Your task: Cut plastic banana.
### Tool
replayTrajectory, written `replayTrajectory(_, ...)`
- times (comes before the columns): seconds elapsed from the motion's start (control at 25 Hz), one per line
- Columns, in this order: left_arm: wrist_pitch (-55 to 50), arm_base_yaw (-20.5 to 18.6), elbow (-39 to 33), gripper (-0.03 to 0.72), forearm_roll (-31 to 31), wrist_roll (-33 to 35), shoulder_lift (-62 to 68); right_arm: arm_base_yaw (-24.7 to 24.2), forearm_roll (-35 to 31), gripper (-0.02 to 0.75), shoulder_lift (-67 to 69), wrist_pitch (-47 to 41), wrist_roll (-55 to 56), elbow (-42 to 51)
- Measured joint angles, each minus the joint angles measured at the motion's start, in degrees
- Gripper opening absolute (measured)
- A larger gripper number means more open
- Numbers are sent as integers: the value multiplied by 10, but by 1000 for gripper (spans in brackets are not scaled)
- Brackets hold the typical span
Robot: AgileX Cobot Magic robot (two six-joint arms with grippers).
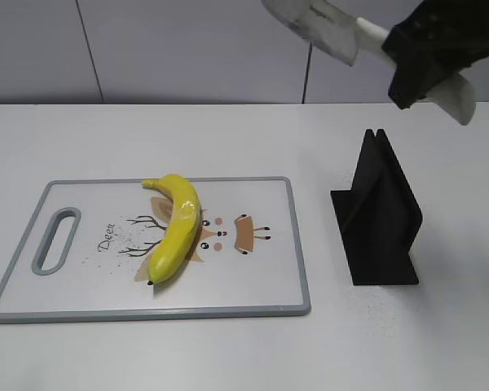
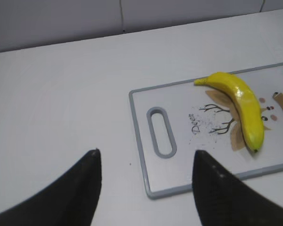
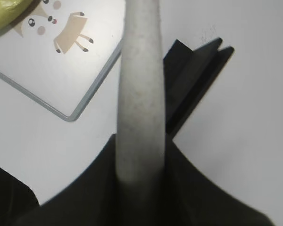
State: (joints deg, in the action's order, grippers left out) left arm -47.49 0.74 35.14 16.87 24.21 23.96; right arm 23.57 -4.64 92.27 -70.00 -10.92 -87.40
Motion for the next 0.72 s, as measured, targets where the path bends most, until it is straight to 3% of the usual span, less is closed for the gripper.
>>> replayTrajectory(0.2,33,0,62,589,119,180,170,0,-48,160,68,0,-143,-55)
replayTrajectory(0.36,-7,0,150,589,188,322,306,0,-85,160,118,0,-272,-77)
replayTrajectory(0.56,-93,7,278,589,202,448,448,0,-125,160,157,2,-482,-80)
replayTrajectory(0.72,-124,34,357,589,197,522,530,1,-141,160,180,21,-551,-84)
